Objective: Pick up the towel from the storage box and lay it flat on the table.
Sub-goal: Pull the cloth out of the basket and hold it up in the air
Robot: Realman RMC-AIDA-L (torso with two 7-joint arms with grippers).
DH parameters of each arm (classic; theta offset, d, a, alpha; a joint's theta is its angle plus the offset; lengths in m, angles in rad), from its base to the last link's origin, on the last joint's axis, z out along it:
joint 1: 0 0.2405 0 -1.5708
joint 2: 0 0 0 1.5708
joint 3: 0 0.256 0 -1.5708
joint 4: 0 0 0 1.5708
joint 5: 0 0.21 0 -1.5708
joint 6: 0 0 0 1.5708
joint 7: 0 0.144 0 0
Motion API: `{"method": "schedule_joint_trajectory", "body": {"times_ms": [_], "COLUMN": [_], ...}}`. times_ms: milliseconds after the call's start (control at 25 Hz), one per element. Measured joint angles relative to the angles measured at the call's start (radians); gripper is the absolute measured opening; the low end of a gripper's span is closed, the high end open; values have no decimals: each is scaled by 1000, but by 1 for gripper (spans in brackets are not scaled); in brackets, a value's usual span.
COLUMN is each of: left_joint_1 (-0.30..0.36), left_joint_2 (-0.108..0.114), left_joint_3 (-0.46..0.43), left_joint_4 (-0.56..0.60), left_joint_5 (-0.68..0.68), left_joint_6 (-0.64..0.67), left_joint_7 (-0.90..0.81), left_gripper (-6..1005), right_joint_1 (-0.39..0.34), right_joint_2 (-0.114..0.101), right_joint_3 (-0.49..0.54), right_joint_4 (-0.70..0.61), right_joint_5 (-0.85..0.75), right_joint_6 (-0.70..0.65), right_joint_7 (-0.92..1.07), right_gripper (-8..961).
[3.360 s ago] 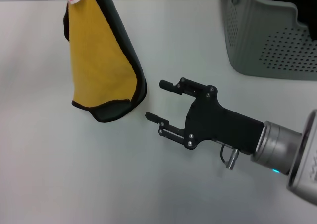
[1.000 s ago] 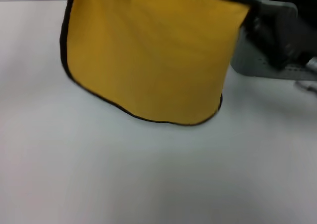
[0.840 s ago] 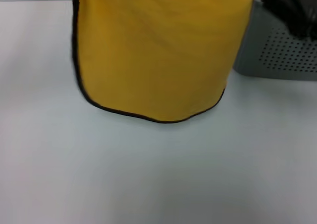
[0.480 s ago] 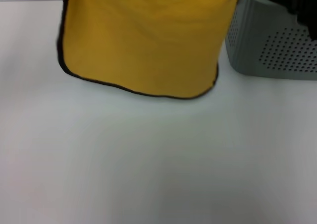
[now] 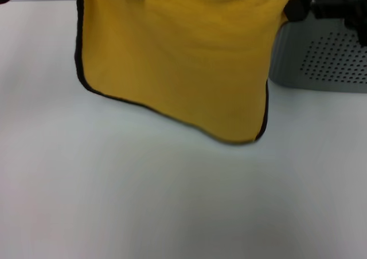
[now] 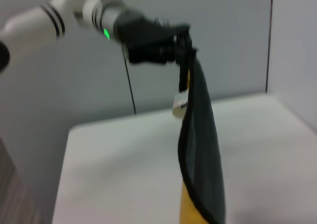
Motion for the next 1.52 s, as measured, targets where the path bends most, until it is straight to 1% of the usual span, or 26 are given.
{"method": "schedule_joint_trajectory", "body": {"times_ms": [120,160,320,440,480,520,560,640,720,760,800,880,920,960,1000,1040,1080,1160,1200,1240,1280,1360,1400,1520], "left_joint_1": [6,7,2,-3,-1,3,6,24,46,69,69,99,113,119,124,120,113,83,62,43,19,-26,-46,-81], "left_joint_2": [0,1,6,8,8,6,5,0,-1,2,2,20,31,45,57,72,77,72,60,53,40,25,22,16], "left_joint_3": [-3,-3,-3,-3,0,5,9,19,21,28,28,64,92,117,142,168,179,179,171,162,148,131,127,126], "left_joint_4": [-7,-10,-32,-46,-49,-51,-52,-55,-54,-34,-34,15,41,60,74,86,86,58,17,-21,-80,-183,-224,-289], "left_joint_5": [6,6,5,6,6,6,7,11,12,4,4,-38,-68,-94,-119,-137,-135,-70,3,67,165,313,374,476], "left_joint_6": [-3,-5,-16,-15,-12,-1,10,69,127,156,156,168,168,168,168,168,167,162,151,131,97,10,-34,-128], "left_joint_7": [0,0,-1,-4,-5,-5,-5,-5,-6,-22,-22,-71,-105,-130,-164,-203,-227,-249,-244,-229,-204,-161,-141,-111], "left_gripper": [29,29,29,29,29,29,29,29,29,29,29,29,29,29,29,29,30,30,30,30,30,30,30,30], "right_joint_1": [35,40,43,43,23,23,-18,-56,-109,-131,-144,-155,-154,-154,-141,-140,-138,-137,-135,-125,-115,-81,-68,-32], "right_joint_2": [5,8,7,10,32,32,69,100,139,155,165,170,165,165,143,137,130,128,135,146,155,176,183,192], "right_joint_3": [2,8,19,20,20,20,20,20,21,24,30,61,84,84,135,138,136,98,73,31,-2,-67,-85,-142], "right_joint_4": [-9,-21,-44,-61,-93,-93,-154,-224,-333,-406,-460,-557,-589,-589,-608,-591,-561,-442,-369,-259,-161,12,65,177], "right_joint_5": [-78,-105,-123,-122,-121,-121,-122,-121,-116,-103,-89,-39,-18,-18,13,5,-4,-47,-75,-114,-148,-209,-229,-278], "right_joint_6": [-13,3,41,41,10,10,-37,-71,-118,-142,-160,-189,-195,-195,-197,-192,-185,-153,-134,-99,-67,4,30,142], "right_joint_7": [25,27,23,25,36,36,54,69,99,128,156,223,254,254,313,317,317,292,267,223,181,106,87,46], "right_gripper": [18,19,21,22,23,23,24,25,25,26,26,27,28,28,29,29,30,31,31,32,32,33,33,35]}}
